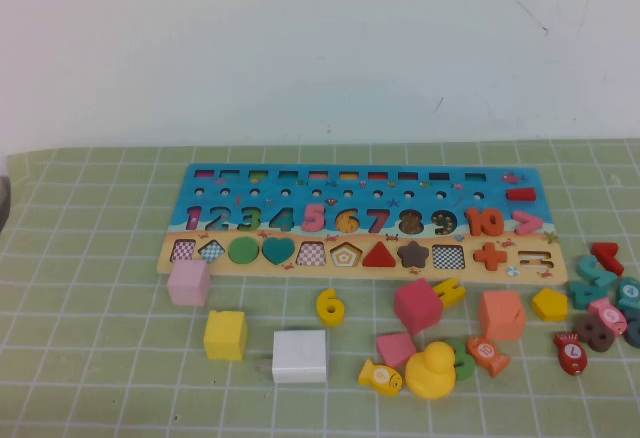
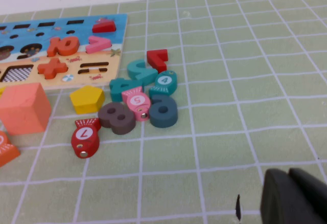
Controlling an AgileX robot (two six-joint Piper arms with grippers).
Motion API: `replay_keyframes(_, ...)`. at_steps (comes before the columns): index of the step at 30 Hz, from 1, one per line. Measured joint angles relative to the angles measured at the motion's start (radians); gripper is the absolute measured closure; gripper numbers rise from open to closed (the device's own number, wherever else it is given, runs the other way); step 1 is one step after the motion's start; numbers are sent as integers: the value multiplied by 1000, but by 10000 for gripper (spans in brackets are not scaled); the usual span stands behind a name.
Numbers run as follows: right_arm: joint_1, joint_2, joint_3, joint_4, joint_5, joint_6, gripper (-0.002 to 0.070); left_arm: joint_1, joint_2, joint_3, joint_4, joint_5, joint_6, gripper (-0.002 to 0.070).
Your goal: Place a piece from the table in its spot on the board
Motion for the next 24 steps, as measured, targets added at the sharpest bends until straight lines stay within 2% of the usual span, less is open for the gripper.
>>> replay_keyframes(24, 0, 0, 0, 0, 0, 0, 678, 0, 0, 0, 48, 2, 10, 677)
